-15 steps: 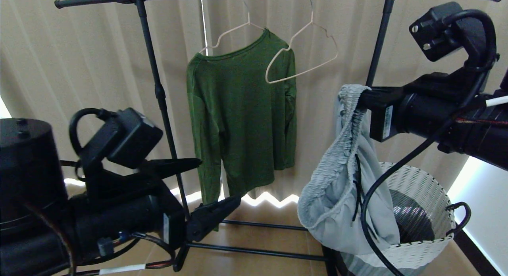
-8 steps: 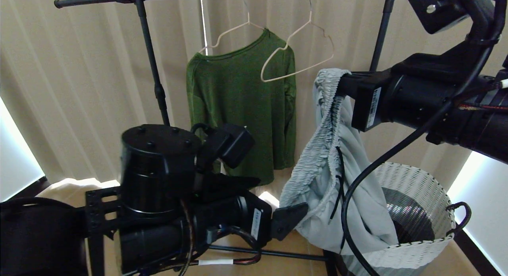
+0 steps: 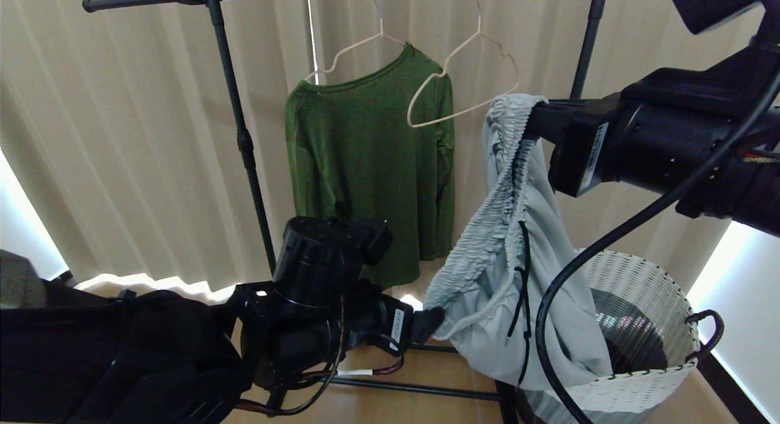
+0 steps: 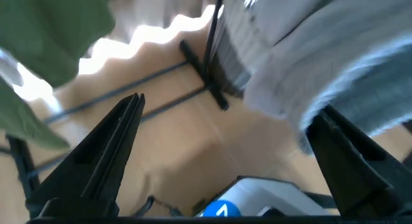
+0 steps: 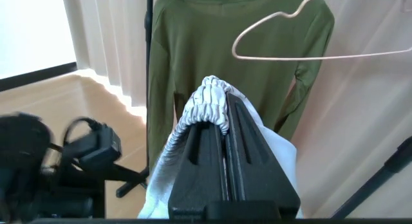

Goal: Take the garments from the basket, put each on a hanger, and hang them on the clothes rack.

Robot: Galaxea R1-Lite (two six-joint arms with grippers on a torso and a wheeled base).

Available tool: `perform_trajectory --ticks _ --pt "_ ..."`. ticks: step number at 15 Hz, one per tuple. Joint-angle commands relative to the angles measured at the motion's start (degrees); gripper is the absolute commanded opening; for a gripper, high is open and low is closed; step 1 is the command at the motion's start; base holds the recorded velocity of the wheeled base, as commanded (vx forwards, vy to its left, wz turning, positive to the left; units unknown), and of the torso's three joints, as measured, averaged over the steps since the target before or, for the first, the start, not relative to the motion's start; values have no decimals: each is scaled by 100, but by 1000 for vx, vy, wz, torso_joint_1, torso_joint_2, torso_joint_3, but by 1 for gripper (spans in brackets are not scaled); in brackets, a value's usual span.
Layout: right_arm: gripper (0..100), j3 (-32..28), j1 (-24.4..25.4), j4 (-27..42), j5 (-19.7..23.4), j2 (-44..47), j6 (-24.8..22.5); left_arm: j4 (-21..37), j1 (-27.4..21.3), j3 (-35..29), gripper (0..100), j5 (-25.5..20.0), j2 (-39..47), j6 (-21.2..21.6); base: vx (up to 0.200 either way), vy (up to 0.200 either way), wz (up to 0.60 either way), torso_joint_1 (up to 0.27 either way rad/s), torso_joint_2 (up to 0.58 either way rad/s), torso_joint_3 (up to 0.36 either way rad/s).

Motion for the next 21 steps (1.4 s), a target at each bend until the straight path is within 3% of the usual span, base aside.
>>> perform_trajectory --ticks 1,2,6,8,11,14,15,17,21 --pt "0 17 3 5 -8 -116 -4 -1 39 39 100 2 237 -52 0 0 0 0 0 0" --pt "0 26 3 14 -8 -143 -4 -1 39 47 0 11 220 -52 0 0 0 0 0 0" --pt "0 35 -103 14 1 -152 14 -9 39 197 0 424 -378 36 0 0 0 0 0 0" --pt "0 44 -226 14 1 -134 93 -1 311 513 0 424 -1169 581 0 0 0 0 0 0" --pt "0 123 -419 -3 1 -143 137 193 944 408 0 388 -2127 1328 0 0 0 0 0 0" --pt "0 123 -613 -12 1 -143 137 1098 1296 -418 0 380 -2646 1468 0 0 0 0 0 0" --pt "0 105 -657 -12 71 -160 137 1590 1401 -1042 0 380 -2769 1477 0 0 0 0 0 0" --pt "0 61 -674 -3 80 -222 128 1898 1445 -1693 0 388 -2769 1495 0 0 0 0 0 0" --pt "0 -695 -859 76 80 -266 75 2786 1428 -3679 0 388 -2575 1846 0 0 0 0 0 0"
